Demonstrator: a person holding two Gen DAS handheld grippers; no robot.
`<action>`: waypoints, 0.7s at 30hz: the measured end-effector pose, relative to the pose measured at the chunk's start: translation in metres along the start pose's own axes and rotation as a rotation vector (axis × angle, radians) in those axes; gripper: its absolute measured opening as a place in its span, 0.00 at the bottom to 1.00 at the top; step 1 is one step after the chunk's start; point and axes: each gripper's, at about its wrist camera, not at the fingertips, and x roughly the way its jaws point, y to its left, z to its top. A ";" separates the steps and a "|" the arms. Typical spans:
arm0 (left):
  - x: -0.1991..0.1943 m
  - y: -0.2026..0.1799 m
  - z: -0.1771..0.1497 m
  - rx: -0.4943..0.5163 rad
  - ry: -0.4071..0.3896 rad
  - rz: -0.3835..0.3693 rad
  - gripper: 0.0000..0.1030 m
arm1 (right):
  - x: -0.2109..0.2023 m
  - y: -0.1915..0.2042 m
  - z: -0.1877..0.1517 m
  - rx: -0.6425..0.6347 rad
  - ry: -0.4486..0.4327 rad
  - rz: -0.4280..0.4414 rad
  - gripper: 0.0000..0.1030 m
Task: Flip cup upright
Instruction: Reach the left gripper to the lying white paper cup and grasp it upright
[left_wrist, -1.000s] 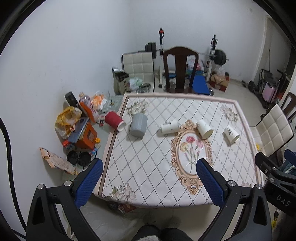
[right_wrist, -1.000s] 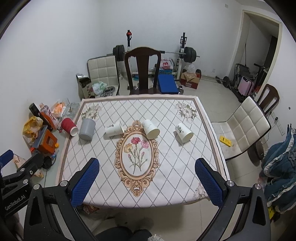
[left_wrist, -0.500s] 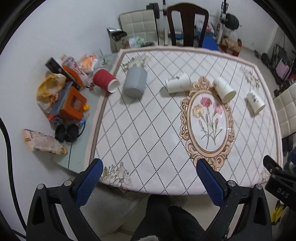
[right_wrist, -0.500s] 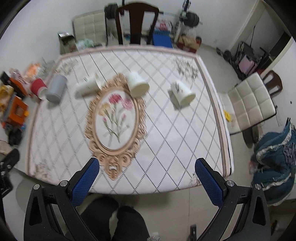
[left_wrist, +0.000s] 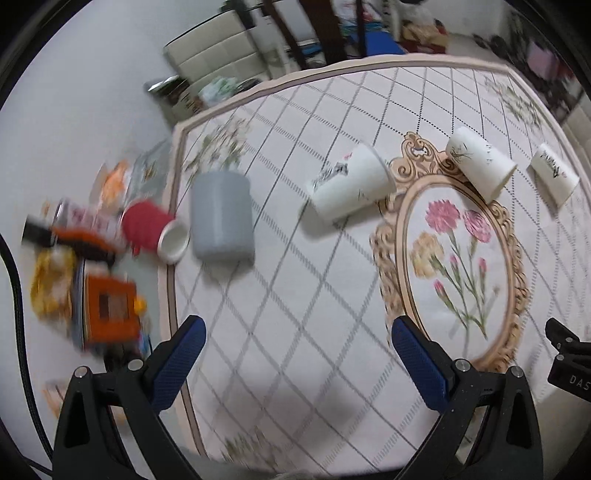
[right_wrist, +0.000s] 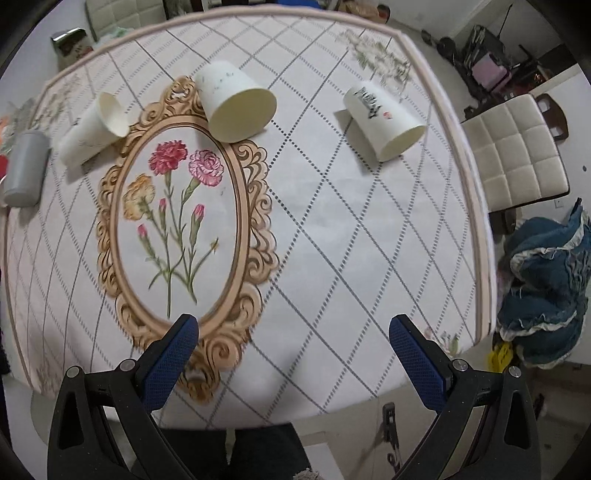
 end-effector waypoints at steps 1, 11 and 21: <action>0.008 -0.002 0.010 0.040 0.000 0.002 1.00 | 0.005 0.003 0.007 0.002 0.011 -0.001 1.00; 0.071 -0.034 0.073 0.410 0.020 0.061 0.99 | 0.061 0.017 0.064 0.054 0.110 0.009 1.00; 0.104 -0.074 0.095 0.655 0.015 0.067 0.77 | 0.092 0.013 0.089 0.101 0.153 0.011 1.00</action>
